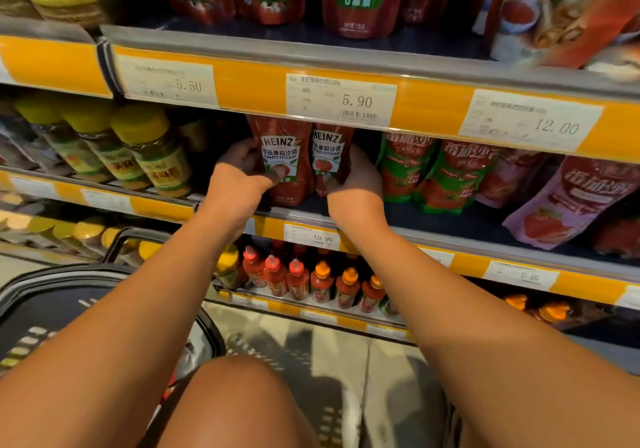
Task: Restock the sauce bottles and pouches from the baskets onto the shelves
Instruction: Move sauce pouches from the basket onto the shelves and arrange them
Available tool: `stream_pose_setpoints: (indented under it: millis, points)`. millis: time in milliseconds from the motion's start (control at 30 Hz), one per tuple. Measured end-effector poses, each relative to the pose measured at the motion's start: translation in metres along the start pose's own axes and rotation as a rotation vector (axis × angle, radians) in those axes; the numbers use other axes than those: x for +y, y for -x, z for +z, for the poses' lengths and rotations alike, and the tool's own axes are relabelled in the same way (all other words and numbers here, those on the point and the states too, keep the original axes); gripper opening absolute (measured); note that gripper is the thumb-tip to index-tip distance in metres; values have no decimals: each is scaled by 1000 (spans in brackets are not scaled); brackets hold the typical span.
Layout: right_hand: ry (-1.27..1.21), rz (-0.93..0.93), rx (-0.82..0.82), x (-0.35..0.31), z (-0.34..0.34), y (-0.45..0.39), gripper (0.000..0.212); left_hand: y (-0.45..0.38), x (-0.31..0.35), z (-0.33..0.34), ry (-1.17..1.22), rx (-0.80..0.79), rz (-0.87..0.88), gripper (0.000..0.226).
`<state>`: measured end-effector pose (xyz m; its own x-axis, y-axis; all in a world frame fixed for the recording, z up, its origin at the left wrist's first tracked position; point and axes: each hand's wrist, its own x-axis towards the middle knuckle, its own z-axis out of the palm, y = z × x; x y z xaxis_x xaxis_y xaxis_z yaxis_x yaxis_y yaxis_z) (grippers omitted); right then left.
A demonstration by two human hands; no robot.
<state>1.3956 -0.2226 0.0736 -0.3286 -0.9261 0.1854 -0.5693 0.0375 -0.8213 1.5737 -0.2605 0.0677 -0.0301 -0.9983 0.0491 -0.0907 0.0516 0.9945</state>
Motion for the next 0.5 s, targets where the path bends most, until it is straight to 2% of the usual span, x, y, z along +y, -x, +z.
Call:
stream_pose_setpoints:
  millis: [100,167,267,333,433,500]
  points:
    - [233,12,-16,-5,-5,1,36,2,2,-3,-81,-5,37,51]
    - [304,43,-36,-7,-9,6,34,3,2,-6,-150,14,61,49]
    - [407,14,-104,-9,-17,16,34,5,-1,-12,-252,33,89,38]
    - [508,-19,-134,-10,-24,21,39,7,-2,-15,-339,62,82,42]
    - [477,11,-107,-12,-29,24,43,8,0,-17,-460,81,81,52]
    - [313,89,-109,-14,-24,27,45,9,1,-17,-518,90,79,52]
